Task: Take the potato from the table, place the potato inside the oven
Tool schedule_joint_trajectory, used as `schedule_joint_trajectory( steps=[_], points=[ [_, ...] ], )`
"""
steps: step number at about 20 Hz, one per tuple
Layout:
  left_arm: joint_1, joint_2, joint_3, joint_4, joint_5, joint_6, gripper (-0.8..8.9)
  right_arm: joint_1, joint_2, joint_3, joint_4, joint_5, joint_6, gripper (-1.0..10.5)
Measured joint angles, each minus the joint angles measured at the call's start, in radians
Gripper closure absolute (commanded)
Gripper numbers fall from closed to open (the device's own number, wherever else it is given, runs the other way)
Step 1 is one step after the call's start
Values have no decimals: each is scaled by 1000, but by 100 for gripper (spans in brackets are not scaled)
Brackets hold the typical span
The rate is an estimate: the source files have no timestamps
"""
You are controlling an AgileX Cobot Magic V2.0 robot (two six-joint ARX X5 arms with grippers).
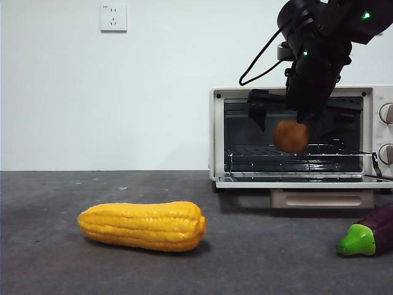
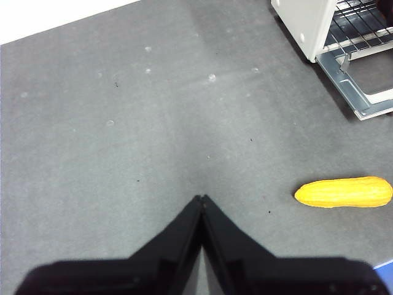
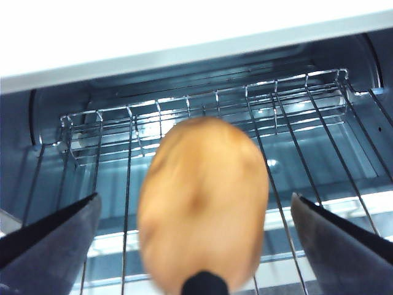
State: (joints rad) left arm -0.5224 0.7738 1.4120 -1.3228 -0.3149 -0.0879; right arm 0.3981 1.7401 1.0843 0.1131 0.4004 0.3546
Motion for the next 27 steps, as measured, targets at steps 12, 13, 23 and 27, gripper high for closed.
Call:
schedule_joint_trajectory(
  steps=[12, 13, 23, 27],
  points=[
    [0, 0, 0, 0, 4, 0, 820, 10, -153, 110, -421, 26, 13, 406],
    [0, 1, 0, 0, 8, 0, 820, 20, -181, 110, -472, 24, 17, 407],
    [0, 100, 0, 82, 56, 22, 820, 159, -471, 110, -731, 83, 13, 412],
    [1, 184, 0, 182, 174, 43, 820, 224, -621, 110, -832, 181, 7, 415]
  ],
)
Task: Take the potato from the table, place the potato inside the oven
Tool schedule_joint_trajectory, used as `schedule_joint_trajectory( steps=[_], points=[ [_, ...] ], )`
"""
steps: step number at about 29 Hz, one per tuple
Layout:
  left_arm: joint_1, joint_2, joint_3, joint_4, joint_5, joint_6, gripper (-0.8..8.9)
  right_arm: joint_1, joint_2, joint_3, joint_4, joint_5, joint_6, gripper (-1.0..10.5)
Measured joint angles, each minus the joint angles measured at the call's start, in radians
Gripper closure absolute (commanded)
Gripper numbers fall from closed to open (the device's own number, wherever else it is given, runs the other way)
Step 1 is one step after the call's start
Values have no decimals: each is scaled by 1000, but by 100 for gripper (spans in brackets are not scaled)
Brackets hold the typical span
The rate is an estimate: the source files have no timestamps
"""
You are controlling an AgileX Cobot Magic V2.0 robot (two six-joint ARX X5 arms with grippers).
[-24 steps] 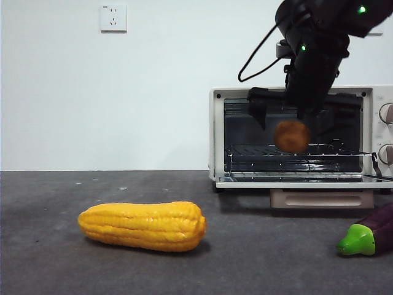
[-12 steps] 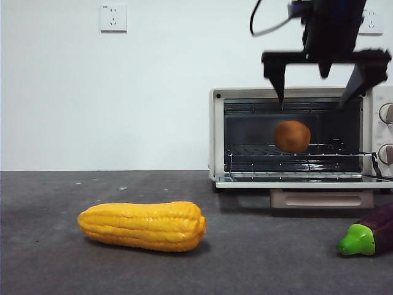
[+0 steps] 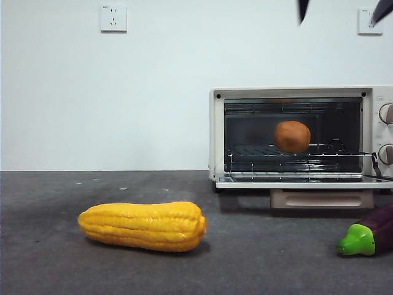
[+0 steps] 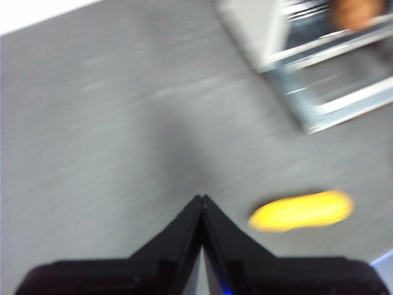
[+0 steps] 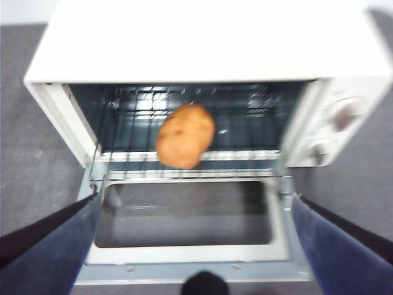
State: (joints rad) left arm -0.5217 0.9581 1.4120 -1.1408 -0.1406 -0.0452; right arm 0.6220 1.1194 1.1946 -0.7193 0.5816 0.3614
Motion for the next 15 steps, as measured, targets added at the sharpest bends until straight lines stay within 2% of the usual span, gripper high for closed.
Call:
schedule_joint_trajectory(
  steps=[3, 6, 9, 15],
  points=[
    [0, 87, 0, 79, 92, 7, 820, 33, -104, 0, -93, 97, -3, 416],
    [0, 179, 0, 145, 188, 11, 820, 51, -199, 0, -206, 153, 2, 416],
    [0, 271, 0, 187, 262, 11, 820, 61, -286, 0, -308, 164, 30, 425],
    [0, 490, 0, 257, 379, 11, 820, 75, -471, 0, -435, 163, 100, 621]
  ],
)
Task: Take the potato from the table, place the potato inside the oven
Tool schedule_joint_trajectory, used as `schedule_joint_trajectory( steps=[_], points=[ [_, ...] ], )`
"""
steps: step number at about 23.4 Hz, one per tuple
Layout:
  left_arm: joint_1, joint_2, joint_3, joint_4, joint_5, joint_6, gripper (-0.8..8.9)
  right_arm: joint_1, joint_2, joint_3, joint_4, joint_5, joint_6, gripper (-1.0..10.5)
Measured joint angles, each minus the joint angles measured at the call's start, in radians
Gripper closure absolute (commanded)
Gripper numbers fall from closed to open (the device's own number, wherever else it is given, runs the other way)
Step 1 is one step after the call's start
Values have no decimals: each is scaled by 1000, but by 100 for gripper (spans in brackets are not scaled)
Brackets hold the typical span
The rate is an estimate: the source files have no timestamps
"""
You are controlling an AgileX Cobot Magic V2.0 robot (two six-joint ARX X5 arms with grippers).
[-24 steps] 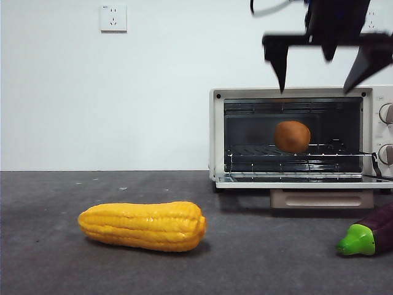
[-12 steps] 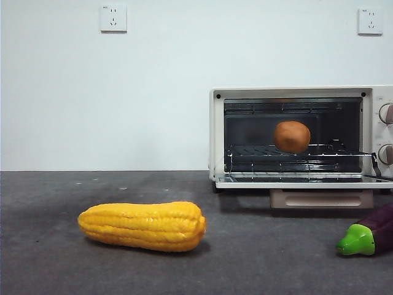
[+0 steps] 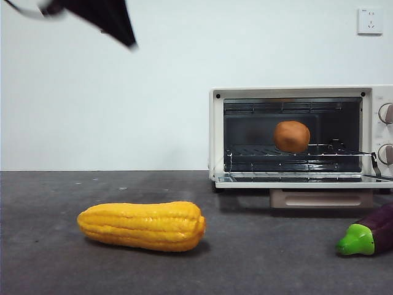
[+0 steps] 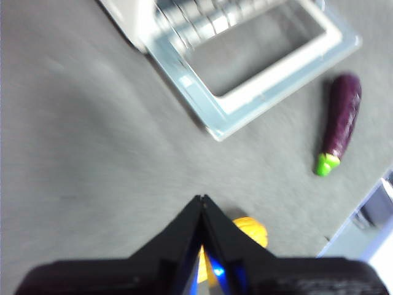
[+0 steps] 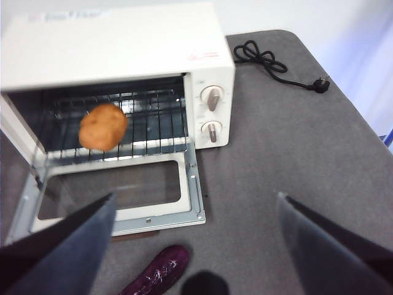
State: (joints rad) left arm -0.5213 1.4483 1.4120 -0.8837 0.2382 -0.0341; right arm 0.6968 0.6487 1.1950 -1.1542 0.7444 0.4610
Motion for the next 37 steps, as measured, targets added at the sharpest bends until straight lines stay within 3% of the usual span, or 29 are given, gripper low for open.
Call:
schedule_joint_trajectory(
  steps=[3, 5, 16, 20, 29, 37],
  points=[
    [0, 103, 0, 38, 65, -4, 820, 3, -94, 0, -39, -16, 25, 806],
    [1, 165, 0, 75, 107, -17, 820, 3, -143, 0, -62, -19, 37, 865],
    [3, 434, 0, 228, 173, -187, 820, 3, -240, 25, -159, -20, 53, 915],
    [9, 498, 0, 293, 264, -263, 820, 3, -239, 31, -135, -20, 50, 956],
    [10, 563, 0, 340, 291, -356, 820, 3, -239, 32, -131, -19, 39, 954],
    [10, 597, 0, 442, 375, -439, 820, 3, -239, 32, -132, -19, 37, 954]
  ],
)
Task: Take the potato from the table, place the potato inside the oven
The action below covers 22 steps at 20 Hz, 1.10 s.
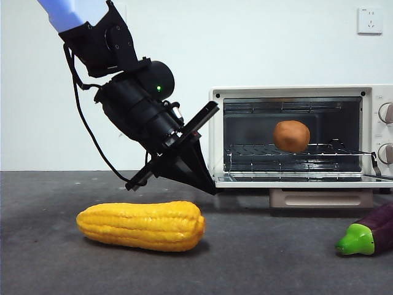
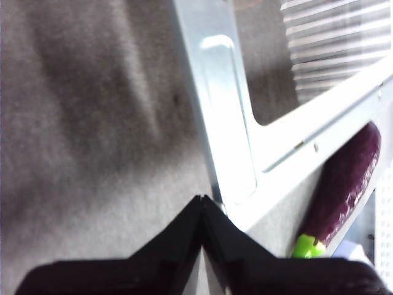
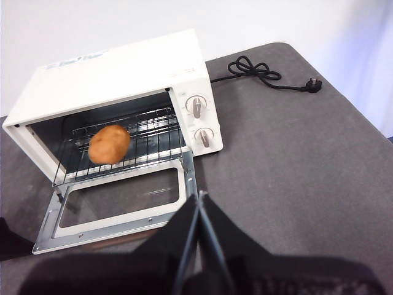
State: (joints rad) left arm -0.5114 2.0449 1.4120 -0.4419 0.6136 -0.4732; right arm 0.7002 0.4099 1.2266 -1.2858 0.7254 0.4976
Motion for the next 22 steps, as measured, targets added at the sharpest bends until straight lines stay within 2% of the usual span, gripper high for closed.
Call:
schedule_joint_trajectory(
  steps=[22],
  points=[
    [15, 27, -1, 82, 128, -105, 820, 0, 0, 0, 0, 5, 0, 954]
  ],
)
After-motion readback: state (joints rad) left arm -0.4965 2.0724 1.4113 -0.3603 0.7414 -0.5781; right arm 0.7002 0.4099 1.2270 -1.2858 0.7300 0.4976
